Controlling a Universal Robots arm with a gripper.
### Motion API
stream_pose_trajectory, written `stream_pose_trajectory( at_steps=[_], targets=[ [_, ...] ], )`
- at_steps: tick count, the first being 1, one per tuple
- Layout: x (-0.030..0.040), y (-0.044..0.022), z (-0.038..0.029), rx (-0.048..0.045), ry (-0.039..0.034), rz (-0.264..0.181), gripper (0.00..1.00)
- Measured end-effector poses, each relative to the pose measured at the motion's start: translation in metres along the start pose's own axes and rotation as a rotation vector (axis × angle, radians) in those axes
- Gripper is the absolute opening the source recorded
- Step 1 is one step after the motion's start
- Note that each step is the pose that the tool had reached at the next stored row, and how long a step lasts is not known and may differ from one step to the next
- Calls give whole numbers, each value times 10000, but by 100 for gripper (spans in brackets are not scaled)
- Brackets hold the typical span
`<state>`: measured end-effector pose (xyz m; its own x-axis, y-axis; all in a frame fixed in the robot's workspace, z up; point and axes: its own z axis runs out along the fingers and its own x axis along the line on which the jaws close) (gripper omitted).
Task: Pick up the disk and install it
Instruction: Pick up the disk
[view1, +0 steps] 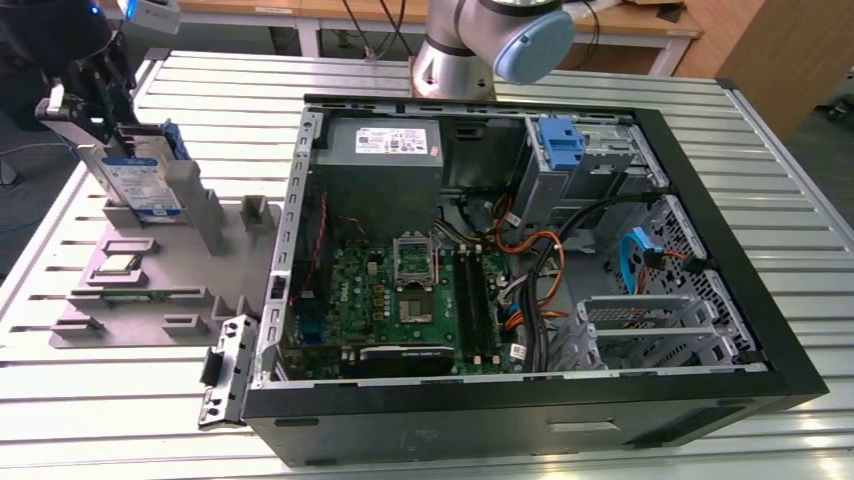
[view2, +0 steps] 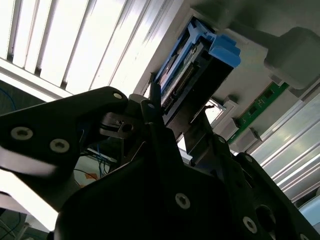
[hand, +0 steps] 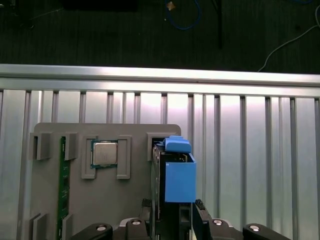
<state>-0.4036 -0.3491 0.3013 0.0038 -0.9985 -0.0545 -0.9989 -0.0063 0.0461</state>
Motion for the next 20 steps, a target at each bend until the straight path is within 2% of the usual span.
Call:
stream_pose_trajectory(
  at_steps=[10, 20],
  targets=[
    [2, -2, 4, -11, 8, -230, 45],
    [2, -24, 2, -15, 11, -273, 45]
  ],
)
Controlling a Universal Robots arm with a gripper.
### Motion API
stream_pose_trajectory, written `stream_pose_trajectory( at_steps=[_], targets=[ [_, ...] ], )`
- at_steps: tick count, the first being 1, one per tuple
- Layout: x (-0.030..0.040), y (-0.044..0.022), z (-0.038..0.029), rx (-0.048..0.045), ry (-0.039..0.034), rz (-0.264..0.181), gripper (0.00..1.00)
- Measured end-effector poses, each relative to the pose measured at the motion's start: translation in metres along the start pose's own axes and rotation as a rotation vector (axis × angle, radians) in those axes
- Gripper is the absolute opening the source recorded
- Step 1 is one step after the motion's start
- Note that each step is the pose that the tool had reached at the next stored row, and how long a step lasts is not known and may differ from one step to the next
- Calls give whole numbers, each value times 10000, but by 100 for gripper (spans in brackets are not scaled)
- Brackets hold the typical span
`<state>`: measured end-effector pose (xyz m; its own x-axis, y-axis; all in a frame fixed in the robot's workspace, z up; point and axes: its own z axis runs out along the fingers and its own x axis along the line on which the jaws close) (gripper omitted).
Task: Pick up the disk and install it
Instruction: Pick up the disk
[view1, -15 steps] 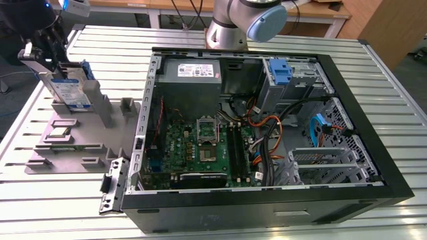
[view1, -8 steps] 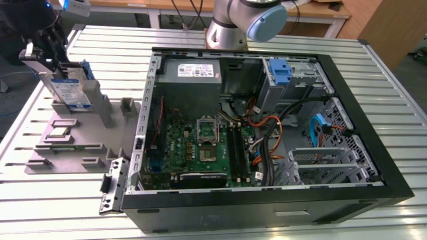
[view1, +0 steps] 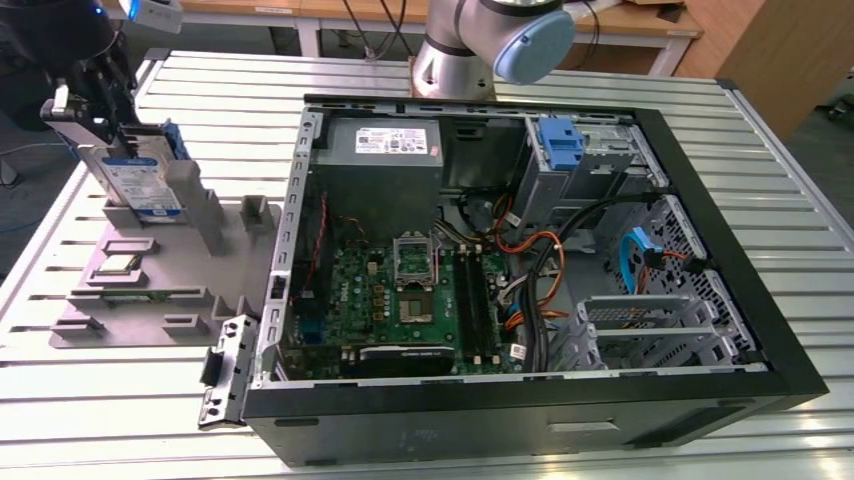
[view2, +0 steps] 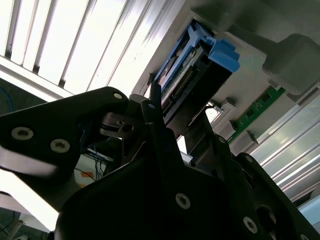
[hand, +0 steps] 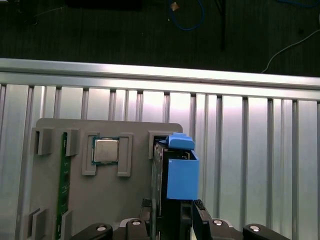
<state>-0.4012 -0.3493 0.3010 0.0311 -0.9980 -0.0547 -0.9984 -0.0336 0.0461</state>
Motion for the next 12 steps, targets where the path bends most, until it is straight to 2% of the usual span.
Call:
stream_pose_trajectory(
  at_steps=[8, 10, 11, 12],
  targets=[
    [0, 0, 0, 0, 0, -1, 45],
    [0, 0, -1, -2, 2, -1, 43],
    [0, 0, -1, -1, 1, -2, 37],
    [0, 0, 0, -1, 1, -2, 35]
  ],
)
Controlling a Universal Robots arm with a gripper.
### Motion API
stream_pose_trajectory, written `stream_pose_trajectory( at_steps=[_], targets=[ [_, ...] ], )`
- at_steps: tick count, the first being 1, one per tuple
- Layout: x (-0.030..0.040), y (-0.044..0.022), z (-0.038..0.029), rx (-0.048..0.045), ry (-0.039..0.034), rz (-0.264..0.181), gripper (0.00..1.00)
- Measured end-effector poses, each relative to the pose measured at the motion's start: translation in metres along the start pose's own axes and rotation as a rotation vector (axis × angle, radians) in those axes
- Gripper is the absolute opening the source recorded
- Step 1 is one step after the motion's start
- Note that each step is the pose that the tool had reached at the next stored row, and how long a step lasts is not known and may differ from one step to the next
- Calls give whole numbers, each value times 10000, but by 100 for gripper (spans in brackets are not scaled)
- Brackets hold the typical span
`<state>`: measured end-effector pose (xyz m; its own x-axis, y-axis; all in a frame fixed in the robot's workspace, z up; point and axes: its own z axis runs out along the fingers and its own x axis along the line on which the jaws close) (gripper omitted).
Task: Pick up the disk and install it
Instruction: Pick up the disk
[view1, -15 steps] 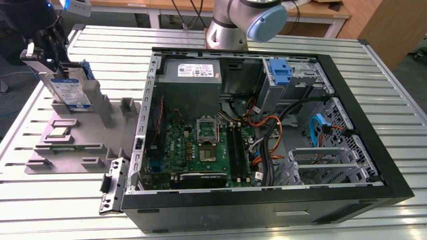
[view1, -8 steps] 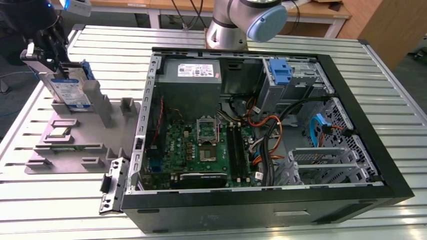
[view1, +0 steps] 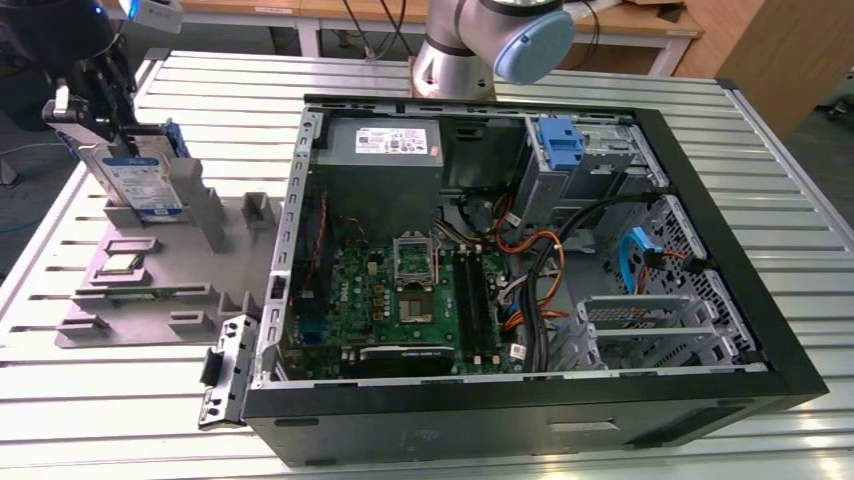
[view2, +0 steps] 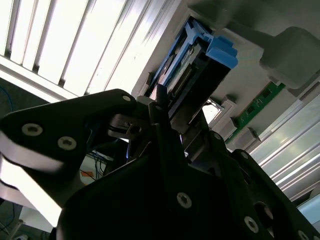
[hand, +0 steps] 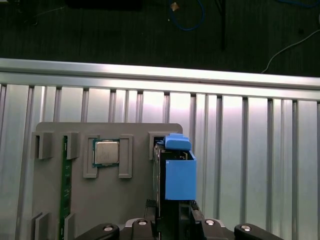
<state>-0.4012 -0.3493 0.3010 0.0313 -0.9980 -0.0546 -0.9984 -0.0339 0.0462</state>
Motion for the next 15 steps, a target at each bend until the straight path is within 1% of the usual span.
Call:
stream_pose_trajectory(
  at_steps=[15],
  targets=[
    [0, 0, 0, 1, 0, -3, 35]
  ],
)
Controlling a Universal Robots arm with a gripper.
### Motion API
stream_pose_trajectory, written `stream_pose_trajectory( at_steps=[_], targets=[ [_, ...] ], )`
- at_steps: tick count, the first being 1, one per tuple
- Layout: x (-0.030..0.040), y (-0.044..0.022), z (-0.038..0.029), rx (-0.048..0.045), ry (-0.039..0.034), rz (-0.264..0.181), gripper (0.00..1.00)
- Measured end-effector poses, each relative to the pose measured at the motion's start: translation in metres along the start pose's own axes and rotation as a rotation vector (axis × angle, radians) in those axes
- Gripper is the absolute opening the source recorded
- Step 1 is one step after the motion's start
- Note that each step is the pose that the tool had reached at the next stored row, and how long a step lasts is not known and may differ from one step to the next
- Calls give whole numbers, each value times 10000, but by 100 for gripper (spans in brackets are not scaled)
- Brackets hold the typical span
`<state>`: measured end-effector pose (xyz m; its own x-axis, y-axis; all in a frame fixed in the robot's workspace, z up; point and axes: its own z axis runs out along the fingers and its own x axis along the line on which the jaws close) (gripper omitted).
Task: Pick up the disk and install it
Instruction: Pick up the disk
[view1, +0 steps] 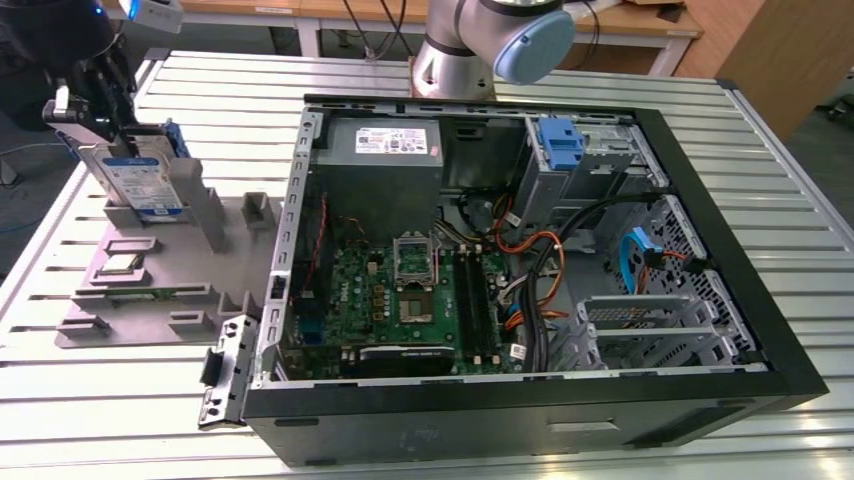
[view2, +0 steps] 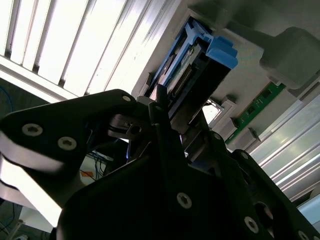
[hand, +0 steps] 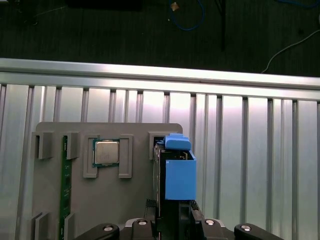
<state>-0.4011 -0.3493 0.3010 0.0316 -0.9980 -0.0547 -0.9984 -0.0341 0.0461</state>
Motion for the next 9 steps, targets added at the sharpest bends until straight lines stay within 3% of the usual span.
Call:
stream_pose_trajectory(
  at_steps=[3, 4, 9],
  targets=[
    [0, 0, 0, 1, -1, -1, 36],
    [0, 0, 0, 0, -1, 0, 42],
    [0, 0, 0, 6, -5, 114, 42]
  ],
)
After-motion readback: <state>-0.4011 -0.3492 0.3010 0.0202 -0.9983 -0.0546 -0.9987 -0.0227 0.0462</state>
